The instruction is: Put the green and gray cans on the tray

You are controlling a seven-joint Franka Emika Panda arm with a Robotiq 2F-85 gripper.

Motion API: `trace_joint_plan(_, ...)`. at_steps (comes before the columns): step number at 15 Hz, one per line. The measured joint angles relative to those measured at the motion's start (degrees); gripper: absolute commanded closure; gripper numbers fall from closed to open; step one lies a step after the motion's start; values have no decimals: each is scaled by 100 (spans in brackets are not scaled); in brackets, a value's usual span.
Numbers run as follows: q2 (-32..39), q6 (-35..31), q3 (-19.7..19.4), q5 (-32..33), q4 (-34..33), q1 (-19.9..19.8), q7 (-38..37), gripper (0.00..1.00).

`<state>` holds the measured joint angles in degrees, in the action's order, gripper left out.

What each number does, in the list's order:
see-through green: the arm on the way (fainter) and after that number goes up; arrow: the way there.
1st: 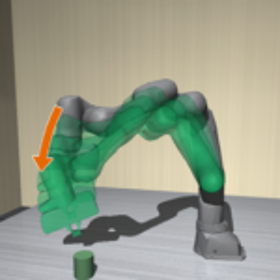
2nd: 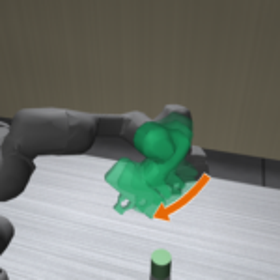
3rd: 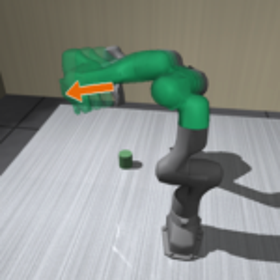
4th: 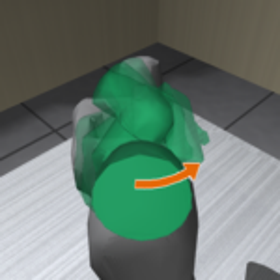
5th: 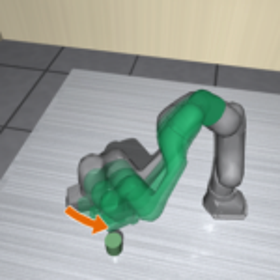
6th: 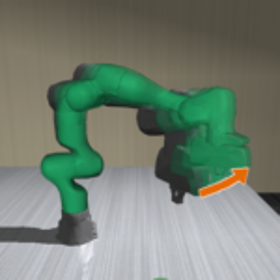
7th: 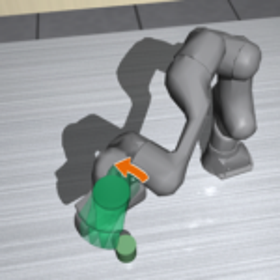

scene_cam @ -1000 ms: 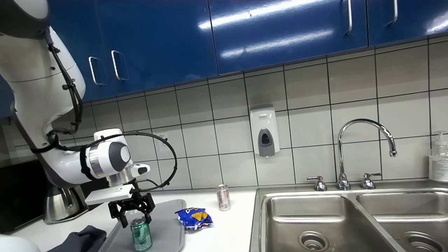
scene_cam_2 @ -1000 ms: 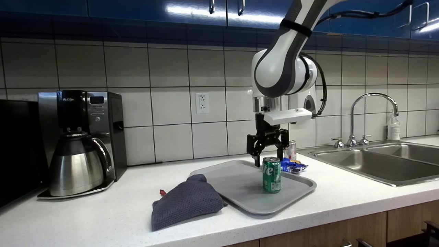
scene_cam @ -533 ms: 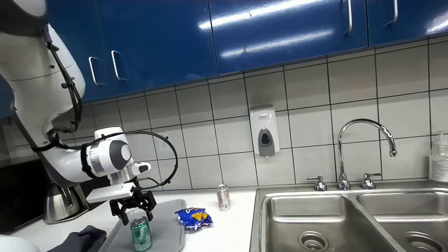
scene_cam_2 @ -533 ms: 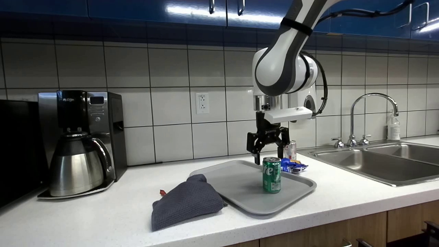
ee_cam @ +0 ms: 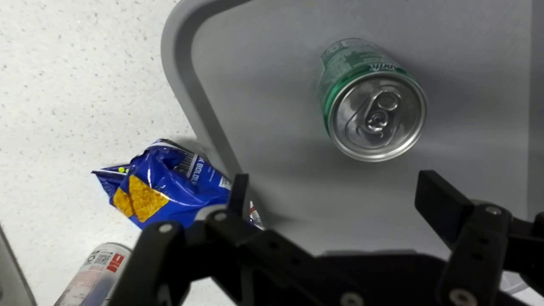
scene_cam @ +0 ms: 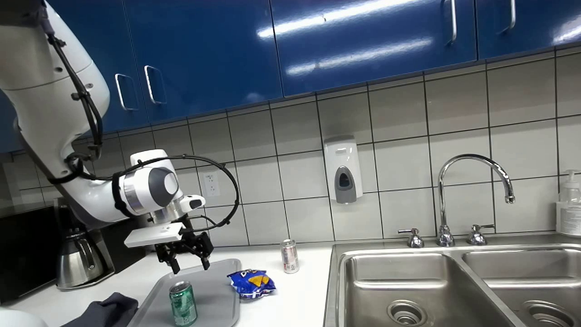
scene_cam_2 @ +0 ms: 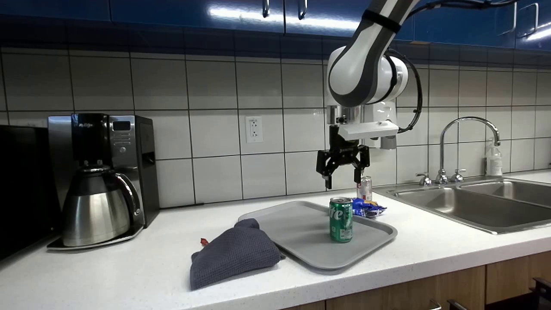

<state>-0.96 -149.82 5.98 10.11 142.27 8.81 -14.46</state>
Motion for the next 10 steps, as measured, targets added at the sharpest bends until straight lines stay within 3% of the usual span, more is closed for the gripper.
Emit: trace_joint_plan(10,-57,-24,-378,4,13,-468,-1,0)
